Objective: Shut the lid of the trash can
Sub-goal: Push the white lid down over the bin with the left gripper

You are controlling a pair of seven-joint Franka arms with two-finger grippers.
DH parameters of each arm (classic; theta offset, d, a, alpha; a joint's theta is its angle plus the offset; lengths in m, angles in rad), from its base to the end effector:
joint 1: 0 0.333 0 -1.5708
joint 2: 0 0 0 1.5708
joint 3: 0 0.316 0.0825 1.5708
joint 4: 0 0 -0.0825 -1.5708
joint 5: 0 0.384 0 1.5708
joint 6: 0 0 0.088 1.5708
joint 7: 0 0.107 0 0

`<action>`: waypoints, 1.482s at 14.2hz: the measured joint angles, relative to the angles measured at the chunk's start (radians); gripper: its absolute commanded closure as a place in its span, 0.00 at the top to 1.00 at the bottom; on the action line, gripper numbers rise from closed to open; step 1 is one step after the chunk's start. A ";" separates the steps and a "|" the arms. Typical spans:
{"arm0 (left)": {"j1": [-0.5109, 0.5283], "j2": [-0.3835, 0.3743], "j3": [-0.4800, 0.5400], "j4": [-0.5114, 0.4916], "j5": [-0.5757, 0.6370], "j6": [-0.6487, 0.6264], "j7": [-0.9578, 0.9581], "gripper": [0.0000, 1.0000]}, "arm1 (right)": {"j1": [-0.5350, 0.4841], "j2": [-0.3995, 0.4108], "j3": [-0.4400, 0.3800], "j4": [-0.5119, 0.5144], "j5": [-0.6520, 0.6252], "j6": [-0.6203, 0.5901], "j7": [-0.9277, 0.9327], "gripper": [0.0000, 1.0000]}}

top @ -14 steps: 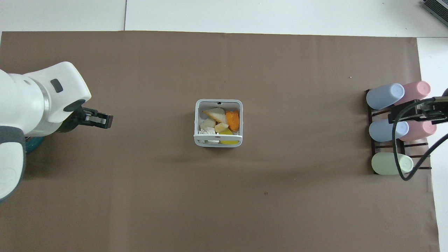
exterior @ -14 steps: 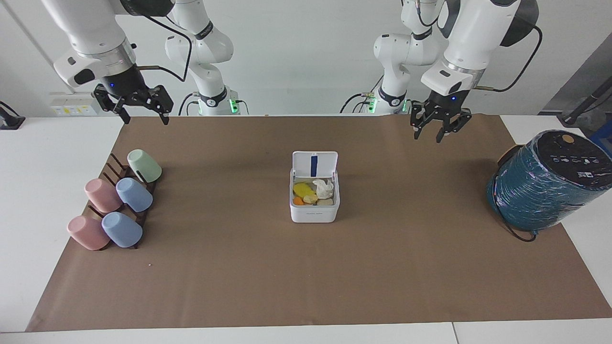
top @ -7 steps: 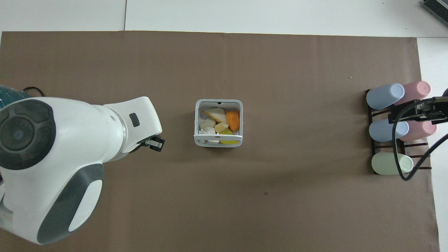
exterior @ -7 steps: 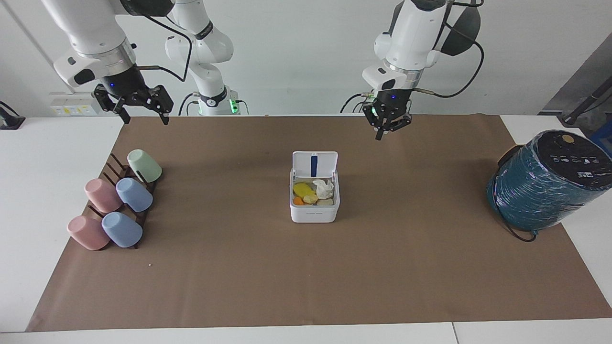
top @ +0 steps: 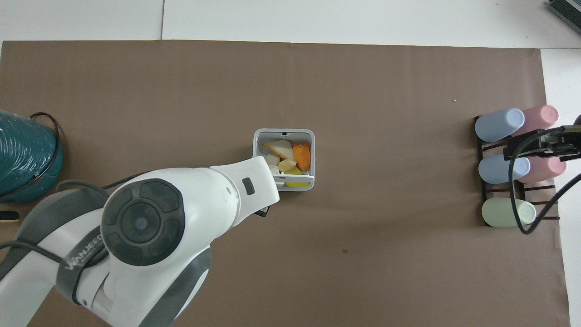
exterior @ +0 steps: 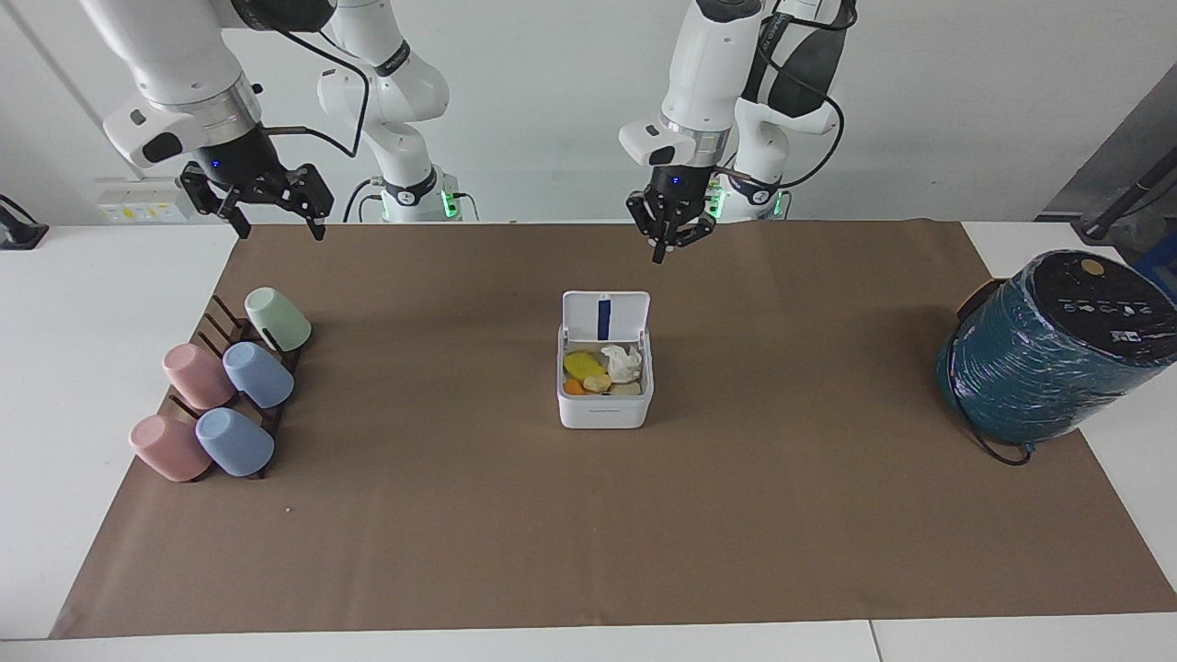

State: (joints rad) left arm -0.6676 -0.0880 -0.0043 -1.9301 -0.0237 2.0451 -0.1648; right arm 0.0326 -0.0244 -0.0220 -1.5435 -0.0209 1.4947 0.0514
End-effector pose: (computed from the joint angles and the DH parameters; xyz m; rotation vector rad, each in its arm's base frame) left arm 0.4329 -0.3461 0.5446 2.9340 -0.7467 0.2684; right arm 0.5394 0.0032 0.6441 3.1196 -0.0657 -0.0371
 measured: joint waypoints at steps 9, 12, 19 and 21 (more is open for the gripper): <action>-0.060 0.155 0.014 0.018 0.000 0.270 -0.085 0.00 | 0.000 0.000 0.000 0.000 0.000 0.000 0.000 1.00; -0.032 0.191 0.022 0.037 0.000 0.346 -0.085 0.00 | 0.000 0.000 0.000 0.000 0.000 0.000 0.000 1.00; -0.006 0.294 0.022 0.041 0.000 0.492 -0.085 0.00 | 0.000 0.000 0.000 0.000 0.000 0.000 0.000 1.00; -0.006 0.343 0.022 0.052 0.000 0.520 -0.085 0.00 | 0.000 0.000 0.000 0.000 0.000 0.000 0.000 1.00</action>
State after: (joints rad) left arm -0.6738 0.2550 0.0179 -1.8784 -0.0237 2.5647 -0.2498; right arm 0.0326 -0.0244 -0.0220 -1.5435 -0.0209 1.4947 0.0514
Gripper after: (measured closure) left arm 0.991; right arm 0.000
